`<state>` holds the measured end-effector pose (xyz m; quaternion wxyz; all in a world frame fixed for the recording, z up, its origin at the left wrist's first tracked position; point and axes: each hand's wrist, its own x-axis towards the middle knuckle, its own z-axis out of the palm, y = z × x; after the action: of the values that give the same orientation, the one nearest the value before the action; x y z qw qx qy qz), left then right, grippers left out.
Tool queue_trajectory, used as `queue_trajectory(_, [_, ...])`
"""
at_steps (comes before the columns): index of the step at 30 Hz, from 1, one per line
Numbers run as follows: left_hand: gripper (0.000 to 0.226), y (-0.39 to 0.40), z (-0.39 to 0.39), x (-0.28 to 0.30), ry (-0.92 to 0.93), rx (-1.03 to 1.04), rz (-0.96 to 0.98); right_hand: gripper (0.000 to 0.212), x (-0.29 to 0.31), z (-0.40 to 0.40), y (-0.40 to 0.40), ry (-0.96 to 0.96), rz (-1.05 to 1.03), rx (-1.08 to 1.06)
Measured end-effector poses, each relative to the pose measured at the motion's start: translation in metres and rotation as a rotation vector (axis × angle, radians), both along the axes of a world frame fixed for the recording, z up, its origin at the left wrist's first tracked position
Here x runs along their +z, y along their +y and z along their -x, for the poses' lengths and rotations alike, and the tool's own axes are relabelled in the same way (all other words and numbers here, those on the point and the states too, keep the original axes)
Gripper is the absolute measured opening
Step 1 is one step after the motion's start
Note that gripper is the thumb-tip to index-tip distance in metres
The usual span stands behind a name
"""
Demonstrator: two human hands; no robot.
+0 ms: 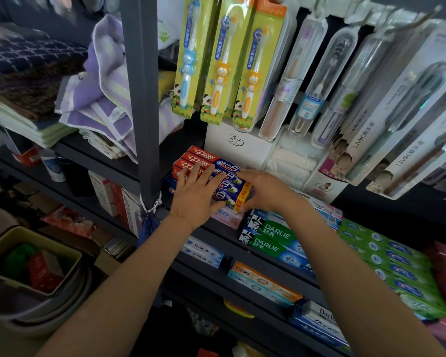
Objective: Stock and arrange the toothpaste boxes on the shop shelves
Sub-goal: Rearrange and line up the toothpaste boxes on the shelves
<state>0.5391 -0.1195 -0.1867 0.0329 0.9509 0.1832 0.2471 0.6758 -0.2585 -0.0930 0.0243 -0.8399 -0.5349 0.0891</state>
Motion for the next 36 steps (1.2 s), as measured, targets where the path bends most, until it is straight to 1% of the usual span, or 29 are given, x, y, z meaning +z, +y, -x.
queue_trajectory(8, [0.073,-0.002,0.001,0.005,0.026,-0.013,0.005,0.098,0.001,0.002,0.000,-0.016,-0.006,-0.002])
queue_trajectory(11, [0.072,-0.003,0.001,0.004,0.017,-0.011,-0.005,0.096,0.002,0.004,0.000,-0.015,-0.008,0.001])
queue_trajectory(15, [0.069,-0.002,0.001,0.000,-0.010,-0.012,-0.021,0.099,0.002,0.005,0.001,0.014,-0.009,0.016])
queue_trajectory(19, [0.069,-0.001,0.002,0.000,-0.021,-0.011,-0.058,0.109,-0.009,0.010,0.011,0.038,-0.132,-0.047])
queue_trajectory(21, [0.066,0.000,0.002,0.000,-0.038,-0.021,-0.064,0.106,-0.015,0.014,0.019,0.042,-0.153,-0.068])
queue_trajectory(25, [0.063,-0.001,0.001,-0.002,-0.050,-0.014,-0.058,0.093,-0.018,0.014,0.026,0.019,-0.142,-0.074])
queue_trajectory(31, [0.065,-0.001,0.003,-0.004,-0.018,-0.014,-0.043,0.095,-0.012,0.012,0.035,0.027,-0.076,-0.100])
queue_trajectory(34, [0.069,-0.006,0.008,-0.002,-0.087,0.003,-0.007,0.102,-0.010,0.009,0.042,0.039,-0.015,-0.106])
queue_trajectory(36, [0.068,-0.014,0.019,-0.007,-0.197,0.050,0.051,0.104,-0.010,0.007,0.044,0.041,0.006,-0.099])
